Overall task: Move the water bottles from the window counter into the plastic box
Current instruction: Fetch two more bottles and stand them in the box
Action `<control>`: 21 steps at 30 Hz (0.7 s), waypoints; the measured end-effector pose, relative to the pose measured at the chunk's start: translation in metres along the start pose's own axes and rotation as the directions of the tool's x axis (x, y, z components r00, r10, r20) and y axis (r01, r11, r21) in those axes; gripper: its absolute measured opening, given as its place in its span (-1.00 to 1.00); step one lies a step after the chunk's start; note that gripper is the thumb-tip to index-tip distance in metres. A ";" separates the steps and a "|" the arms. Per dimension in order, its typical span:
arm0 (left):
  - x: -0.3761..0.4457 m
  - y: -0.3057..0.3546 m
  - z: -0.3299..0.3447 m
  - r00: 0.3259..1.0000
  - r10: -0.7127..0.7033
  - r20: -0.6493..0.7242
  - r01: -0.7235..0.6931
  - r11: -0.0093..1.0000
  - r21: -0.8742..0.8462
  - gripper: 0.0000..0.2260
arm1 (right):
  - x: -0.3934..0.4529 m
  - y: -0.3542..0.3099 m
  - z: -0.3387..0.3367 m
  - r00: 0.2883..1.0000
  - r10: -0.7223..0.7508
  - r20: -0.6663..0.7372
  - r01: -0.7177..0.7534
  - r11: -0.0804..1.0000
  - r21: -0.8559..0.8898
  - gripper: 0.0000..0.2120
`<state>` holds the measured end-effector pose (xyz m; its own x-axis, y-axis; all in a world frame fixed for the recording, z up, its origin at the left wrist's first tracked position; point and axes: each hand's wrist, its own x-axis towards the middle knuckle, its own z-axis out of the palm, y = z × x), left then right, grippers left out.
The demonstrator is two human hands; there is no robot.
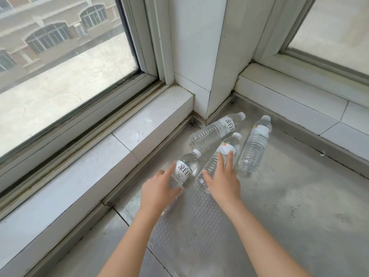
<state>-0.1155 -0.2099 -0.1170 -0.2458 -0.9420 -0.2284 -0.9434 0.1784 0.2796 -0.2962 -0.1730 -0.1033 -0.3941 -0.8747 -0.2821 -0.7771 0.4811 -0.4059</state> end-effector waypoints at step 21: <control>-0.020 0.012 -0.003 0.972 -0.236 0.012 0.223 0.899 -0.378 -0.43 | -0.008 0.000 0.023 0.945 -0.304 -0.119 0.290 0.949 -0.120 -0.91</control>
<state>-0.1208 -0.1897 -0.1063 -0.0190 -0.9539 -0.2994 -0.8184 -0.1572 0.5528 -0.2816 -0.1649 -0.1207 -0.1944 -0.9801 -0.0400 -0.9110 0.1955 -0.3631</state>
